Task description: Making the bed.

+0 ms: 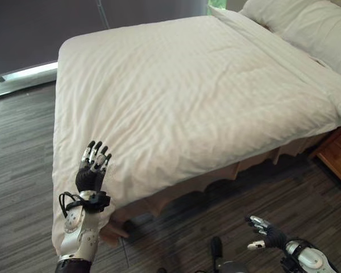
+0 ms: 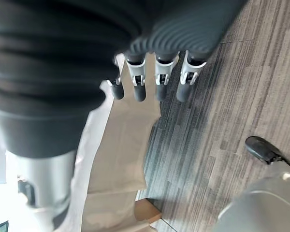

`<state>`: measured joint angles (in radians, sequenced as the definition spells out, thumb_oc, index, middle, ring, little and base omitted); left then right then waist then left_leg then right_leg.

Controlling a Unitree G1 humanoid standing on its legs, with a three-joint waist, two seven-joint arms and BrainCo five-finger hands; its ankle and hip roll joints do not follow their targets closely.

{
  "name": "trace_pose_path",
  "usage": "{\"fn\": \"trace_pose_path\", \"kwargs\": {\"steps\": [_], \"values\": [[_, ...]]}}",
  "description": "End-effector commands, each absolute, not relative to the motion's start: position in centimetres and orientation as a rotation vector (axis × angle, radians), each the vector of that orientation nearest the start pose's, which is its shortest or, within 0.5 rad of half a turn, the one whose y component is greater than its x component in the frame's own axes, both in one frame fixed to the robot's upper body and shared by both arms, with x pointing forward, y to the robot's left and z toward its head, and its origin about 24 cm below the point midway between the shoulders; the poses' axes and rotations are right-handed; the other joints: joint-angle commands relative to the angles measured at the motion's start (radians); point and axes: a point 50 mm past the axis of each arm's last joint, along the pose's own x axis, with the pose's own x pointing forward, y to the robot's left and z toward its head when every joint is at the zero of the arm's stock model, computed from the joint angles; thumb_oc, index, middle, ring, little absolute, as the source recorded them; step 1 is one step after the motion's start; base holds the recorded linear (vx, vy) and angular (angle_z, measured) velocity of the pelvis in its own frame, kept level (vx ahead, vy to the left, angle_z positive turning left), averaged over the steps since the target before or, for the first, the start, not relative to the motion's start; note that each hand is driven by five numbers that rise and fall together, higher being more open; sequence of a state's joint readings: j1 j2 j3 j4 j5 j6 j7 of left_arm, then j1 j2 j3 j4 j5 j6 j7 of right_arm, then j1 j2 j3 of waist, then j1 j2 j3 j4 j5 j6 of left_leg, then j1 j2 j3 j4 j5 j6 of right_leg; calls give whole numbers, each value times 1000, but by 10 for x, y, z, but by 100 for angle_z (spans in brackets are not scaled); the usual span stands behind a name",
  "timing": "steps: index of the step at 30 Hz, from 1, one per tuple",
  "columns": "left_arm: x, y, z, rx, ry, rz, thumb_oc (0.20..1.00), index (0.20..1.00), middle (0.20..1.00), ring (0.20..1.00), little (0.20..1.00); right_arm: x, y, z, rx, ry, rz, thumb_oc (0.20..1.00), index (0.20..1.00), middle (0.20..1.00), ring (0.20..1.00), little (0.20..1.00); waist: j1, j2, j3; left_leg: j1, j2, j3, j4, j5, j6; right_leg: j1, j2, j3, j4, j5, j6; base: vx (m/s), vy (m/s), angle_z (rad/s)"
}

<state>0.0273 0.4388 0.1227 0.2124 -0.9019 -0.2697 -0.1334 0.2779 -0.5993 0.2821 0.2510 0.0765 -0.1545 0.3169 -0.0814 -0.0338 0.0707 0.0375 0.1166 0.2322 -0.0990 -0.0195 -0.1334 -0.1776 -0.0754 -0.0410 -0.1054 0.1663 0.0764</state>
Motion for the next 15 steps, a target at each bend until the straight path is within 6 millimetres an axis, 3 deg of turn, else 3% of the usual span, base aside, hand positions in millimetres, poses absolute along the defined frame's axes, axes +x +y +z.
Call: {"fn": "trace_pose_path", "kwargs": {"steps": [1,7,9,11,15], "values": [[252,300,83,-449,-355,195,1000,1000,1000,1000,1000,172,-222,-34,-445,413,543,1000,1000,1000,1000,1000,-20,0,49,-56,-24,-35,12,41,81,101,-63,7,28,-99,75,0,0,0],[243,308,75,-430,-336,239,1000,1000,1000,1000,1000,171,-222,-36,-448,417,536,1000,1000,1000,1000,1000,-16,-3,52,-52,-22,-33,12,39,82,106,-62,8,27,-100,75,2,-1,-1],[235,320,74,-166,-237,281,1000,1000,1000,1000,1000,168,-226,-36,-467,433,539,1000,1000,1000,1000,1000,-12,1,56,-44,-21,-34,12,37,82,114,-61,7,28,-104,74,0,0,0],[228,329,81,-57,-215,274,1000,1000,1000,1000,1000,168,-229,-36,-473,444,537,1000,1000,1000,1000,1000,-6,3,55,-51,-21,-36,12,43,81,111,-62,5,27,-100,73,-4,-1,-2],[217,335,74,-116,-207,297,1000,1000,1000,1000,1000,166,-230,-37,-467,456,542,1000,1000,1000,1000,1000,2,2,55,-54,-21,-42,12,44,81,113,-64,-2,25,-101,74,1,-1,5]]}}
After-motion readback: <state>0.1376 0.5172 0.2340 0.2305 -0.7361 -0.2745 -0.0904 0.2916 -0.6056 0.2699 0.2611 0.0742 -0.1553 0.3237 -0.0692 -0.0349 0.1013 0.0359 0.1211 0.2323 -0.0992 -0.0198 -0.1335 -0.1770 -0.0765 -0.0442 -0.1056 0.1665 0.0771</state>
